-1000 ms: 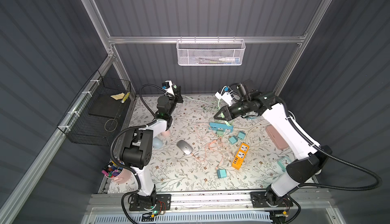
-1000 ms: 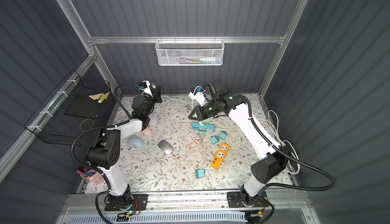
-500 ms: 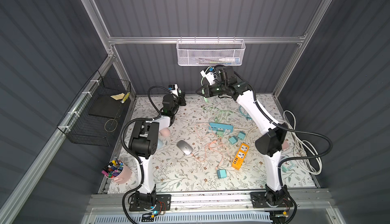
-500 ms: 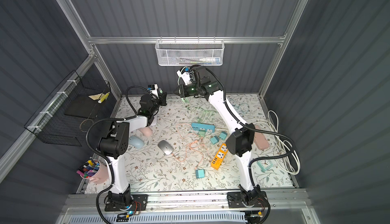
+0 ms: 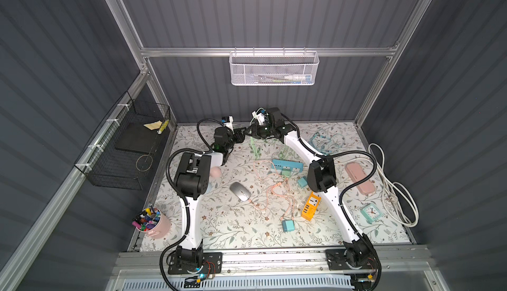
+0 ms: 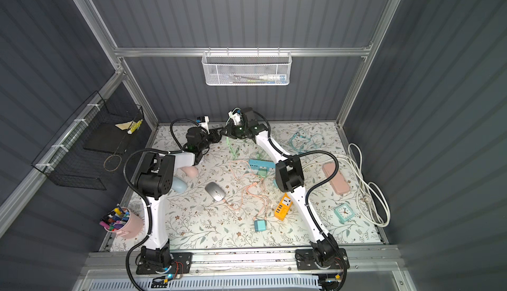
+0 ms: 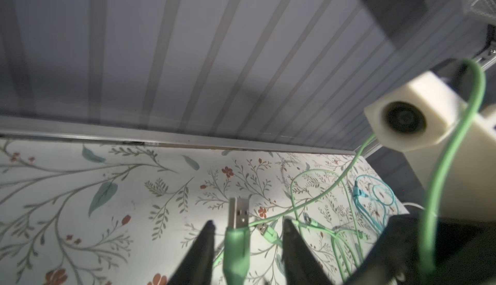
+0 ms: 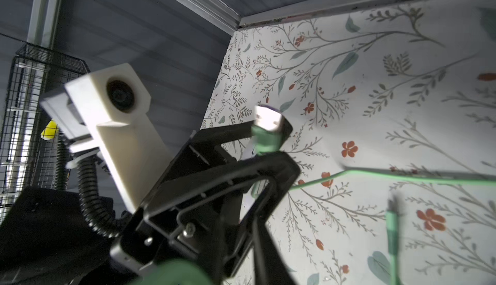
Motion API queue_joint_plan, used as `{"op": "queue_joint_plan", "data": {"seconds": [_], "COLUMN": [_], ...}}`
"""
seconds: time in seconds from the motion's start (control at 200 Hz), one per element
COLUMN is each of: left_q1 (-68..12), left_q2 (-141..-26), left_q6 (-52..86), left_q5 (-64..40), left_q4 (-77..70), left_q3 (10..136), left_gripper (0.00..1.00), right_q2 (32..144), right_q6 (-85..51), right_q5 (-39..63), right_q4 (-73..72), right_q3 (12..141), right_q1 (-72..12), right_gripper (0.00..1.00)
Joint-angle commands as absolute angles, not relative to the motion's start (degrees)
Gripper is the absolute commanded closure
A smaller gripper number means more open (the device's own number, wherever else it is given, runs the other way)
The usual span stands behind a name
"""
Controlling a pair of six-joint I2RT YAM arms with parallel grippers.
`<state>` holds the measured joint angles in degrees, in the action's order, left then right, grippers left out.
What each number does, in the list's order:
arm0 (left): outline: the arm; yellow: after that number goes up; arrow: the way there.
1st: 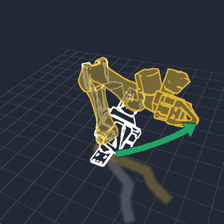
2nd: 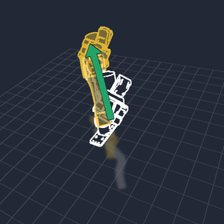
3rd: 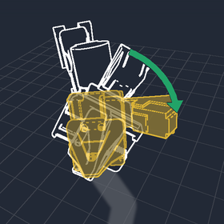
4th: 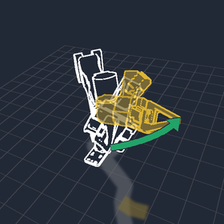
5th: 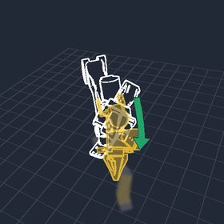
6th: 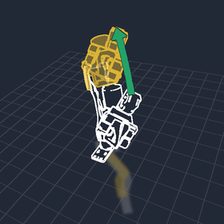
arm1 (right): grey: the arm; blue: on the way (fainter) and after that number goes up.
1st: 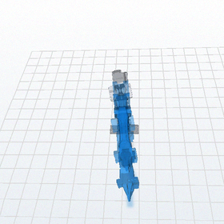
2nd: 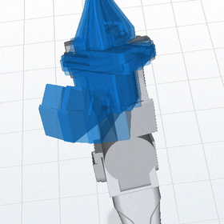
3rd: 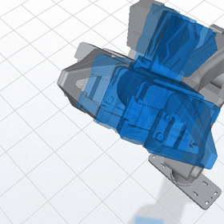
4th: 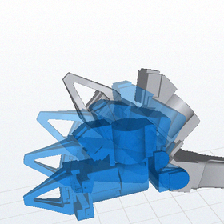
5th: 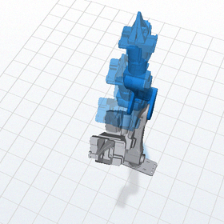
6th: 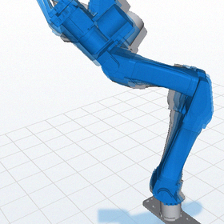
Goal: Unplug the wireless mouse
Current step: Place the power cord at the center of the board.
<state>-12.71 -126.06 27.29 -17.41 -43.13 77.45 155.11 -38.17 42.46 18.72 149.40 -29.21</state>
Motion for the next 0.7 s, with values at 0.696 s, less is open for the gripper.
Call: {"op": "queue_joint_plan", "data": {"seconds": [0.696], "left_q1": [-12.00], "left_q2": [-84.16], "left_q6": [27.90], "left_q5": [6.94], "left_q4": [-1.83], "left_q3": [62.04], "left_gripper": [0.00], "right_q2": [126.17], "right_q6": [-12.38], "right_q5": [18.69], "right_q4": [55.04], "right_q3": [133.01], "right_q1": [-31.16], "right_gripper": [0.18]}}
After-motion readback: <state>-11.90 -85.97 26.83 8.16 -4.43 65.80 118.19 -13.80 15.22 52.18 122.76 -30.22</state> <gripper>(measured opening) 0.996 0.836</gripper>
